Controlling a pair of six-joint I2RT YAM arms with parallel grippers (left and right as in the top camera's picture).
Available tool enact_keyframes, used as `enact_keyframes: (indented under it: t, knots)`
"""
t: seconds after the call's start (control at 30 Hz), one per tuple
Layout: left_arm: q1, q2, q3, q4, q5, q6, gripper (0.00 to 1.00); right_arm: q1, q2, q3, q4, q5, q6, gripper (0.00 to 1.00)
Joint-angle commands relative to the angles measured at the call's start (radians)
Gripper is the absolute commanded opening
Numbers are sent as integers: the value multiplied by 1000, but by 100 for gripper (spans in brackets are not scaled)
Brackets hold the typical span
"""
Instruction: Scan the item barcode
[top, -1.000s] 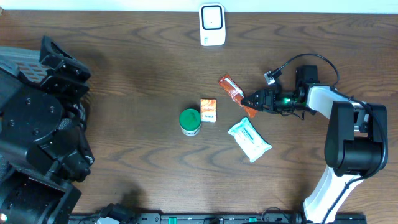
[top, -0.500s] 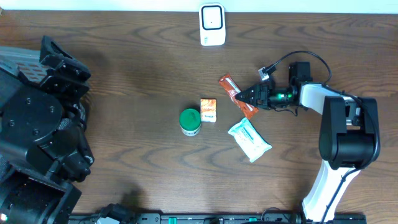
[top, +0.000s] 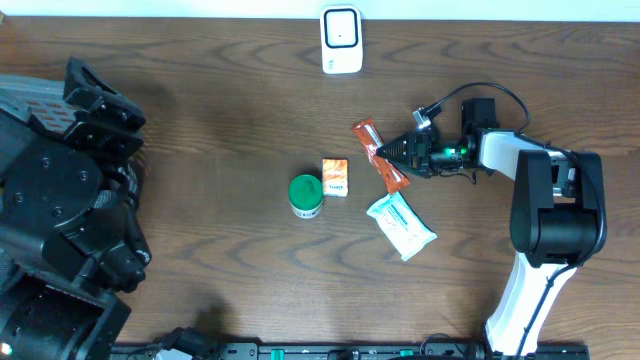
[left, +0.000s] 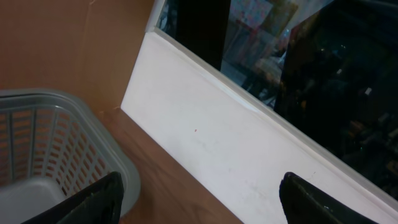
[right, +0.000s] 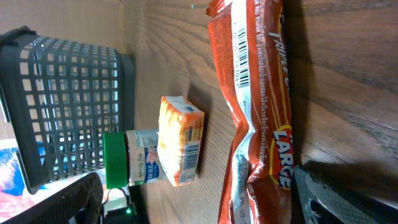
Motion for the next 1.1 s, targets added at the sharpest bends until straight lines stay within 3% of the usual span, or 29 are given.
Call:
enact_keyframes:
  t: [0.0,0.2,0.4,0.57,0.6,0.67,0.7,0.73,1.07]
  knots:
    - [4,-3,3,2,-16,16,81,74,238,-114,-80,774,96,99]
    - [4,-3,3,2,-16,16,81,97,238,-114,-183,982,161,99]
    - [4,-3,3,2,-16,16,81,125,238,-114,-220,1056,175,87]
    - [4,-3,3,2,-16,16,81,153,239,-114,-219,1083,159,53]
    - [4,-3,3,2,-16,16,81,161,239,-114,-215,1083,159,38]
    - [4,-4,3,2,-16,16,81,163,239,-114,-207,1082,153,22]
    - [4,-4,3,2,-16,16,81,163,239,-114,-203,1082,153,7]
    - [4,-4,3,2,-16,16,81,163,239,-114,-198,1078,153,1]
    - [4,-3,3,2,-16,16,81,158,132,-101,-174,1045,142,1]
